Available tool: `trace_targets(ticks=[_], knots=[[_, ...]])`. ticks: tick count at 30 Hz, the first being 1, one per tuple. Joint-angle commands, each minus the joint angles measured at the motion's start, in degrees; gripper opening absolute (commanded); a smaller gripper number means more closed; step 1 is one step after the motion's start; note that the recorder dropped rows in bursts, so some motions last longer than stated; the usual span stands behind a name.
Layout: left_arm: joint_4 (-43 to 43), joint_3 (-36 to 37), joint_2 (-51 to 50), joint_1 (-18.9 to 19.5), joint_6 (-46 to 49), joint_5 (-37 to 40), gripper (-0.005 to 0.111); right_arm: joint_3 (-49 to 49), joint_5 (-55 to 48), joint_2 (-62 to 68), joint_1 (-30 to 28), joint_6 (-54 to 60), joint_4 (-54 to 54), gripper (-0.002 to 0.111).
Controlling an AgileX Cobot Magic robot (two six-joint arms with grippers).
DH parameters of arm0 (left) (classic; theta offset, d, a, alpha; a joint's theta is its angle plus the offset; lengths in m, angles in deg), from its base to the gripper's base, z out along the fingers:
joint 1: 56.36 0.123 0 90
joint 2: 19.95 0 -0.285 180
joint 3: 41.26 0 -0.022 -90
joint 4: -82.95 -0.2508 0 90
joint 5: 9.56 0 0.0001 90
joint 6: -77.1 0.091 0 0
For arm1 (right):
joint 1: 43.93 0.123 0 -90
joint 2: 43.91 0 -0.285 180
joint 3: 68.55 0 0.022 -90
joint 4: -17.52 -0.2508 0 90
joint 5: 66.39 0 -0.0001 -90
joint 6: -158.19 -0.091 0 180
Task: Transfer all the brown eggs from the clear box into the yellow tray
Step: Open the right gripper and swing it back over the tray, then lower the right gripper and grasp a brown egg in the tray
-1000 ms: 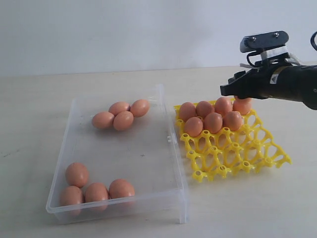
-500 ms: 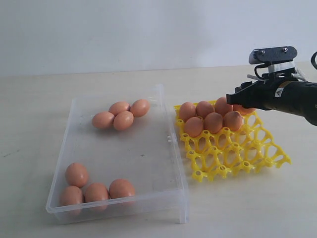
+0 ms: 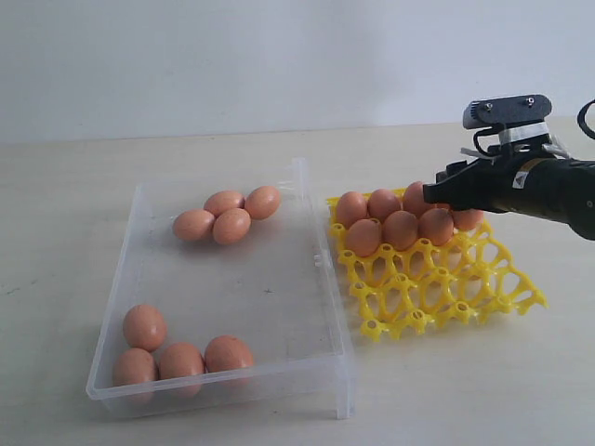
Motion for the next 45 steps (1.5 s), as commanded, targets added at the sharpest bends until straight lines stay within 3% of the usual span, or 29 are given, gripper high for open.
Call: trace_targets(ticks=[1, 4, 10, 14, 18, 24, 29, 36, 45], knots=[[0.2, -0.3, 0.3, -0.1, -0.2, -0.4, 0.000, -0.2, -1.8, -0.1, -0.3, 0.0, 0.5, 0.058], [0.2, -0.3, 0.3, -0.1, -0.2, -0.4, 0.000, -0.2, -5.1, -2.2, 0.0, 0.0, 2.1, 0.051], [0.2, -0.3, 0.3, -0.1, -0.2, -0.4, 0.000, 4.4, -16.3, -10.5, 4.2, 0.6, 4.6, 0.002], [0.2, -0.3, 0.3, -0.1, -0.2, -0.4, 0.000, 14.3, -35.6, -12.1, 11.1, 3.6, 4.9, 0.000], [0.2, -0.3, 0.3, -0.1, -0.2, -0.4, 0.000, 25.2, -52.7, -10.2, 19.7, 11.4, -3.9, 0.000], [0.2, -0.3, 0.3, -0.1, -0.2, -0.4, 0.000, 36.6, -64.2, -3.1, 29.1, 22.7, -19.0, 0.000], [0.2, -0.3, 0.3, -0.1, -0.2, -0.4, 0.000, 45.7, -71.3, 5.3, 33.7, 24.9, -26.7, 0.010], [0.2, -0.3, 0.3, -0.1, -0.2, -0.4, 0.000, 57.9, -79.9, 17.9, 37.0, 20.2, -31.1, 0.058], [0.2, -0.3, 0.3, -0.1, -0.2, -0.4, 0.000, 65.2, -85.0, 27.1, 39.3, 20.0, -35.8, 0.062]])
